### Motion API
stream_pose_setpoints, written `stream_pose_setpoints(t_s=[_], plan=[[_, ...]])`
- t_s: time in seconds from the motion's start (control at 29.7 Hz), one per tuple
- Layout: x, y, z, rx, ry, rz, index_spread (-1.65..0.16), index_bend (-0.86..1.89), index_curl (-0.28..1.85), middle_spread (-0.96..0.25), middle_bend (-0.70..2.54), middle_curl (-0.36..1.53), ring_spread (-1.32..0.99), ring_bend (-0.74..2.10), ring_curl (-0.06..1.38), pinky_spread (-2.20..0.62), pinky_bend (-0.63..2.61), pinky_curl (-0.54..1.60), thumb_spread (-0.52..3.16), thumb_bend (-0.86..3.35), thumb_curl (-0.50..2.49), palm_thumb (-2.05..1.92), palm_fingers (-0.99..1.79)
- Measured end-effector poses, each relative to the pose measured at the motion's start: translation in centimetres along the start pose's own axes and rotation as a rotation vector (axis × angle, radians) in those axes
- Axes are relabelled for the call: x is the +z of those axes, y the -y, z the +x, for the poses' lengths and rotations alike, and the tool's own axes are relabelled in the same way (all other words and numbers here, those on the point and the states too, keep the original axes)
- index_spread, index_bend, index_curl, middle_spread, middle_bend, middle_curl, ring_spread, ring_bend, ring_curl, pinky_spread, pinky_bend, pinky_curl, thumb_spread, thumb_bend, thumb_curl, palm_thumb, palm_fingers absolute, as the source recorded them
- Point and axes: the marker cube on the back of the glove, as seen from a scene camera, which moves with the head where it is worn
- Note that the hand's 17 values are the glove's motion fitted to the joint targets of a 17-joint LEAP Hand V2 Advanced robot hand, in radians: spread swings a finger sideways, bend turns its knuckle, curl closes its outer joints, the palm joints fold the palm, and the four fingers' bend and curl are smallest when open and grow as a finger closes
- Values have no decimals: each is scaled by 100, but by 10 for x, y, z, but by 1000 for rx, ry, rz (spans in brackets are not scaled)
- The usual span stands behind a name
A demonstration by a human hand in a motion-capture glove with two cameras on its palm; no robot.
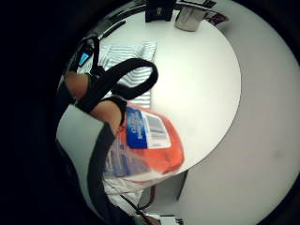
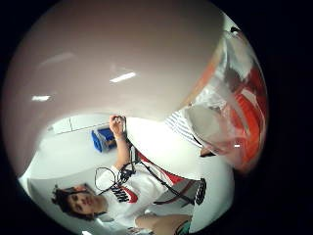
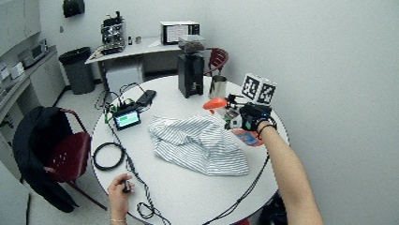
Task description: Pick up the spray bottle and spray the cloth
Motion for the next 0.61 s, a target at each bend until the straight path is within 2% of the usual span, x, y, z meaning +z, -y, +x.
stream_pose_setpoints(t_s=[0.17,0.44,0.61], plan=[[-20,0,-9,-2,4,39,-28,12,32,-14,27,45,-10,34,37,10,42,32,62,-3,59,107,109],[38,4,-2,31,-86,-93,-28,12,32,-14,28,46,-10,34,38,9,42,32,61,-3,60,107,110],[-11,3,-18,21,-140,-37,-27,12,33,-14,28,46,-10,34,38,9,42,33,60,-3,61,107,110]])
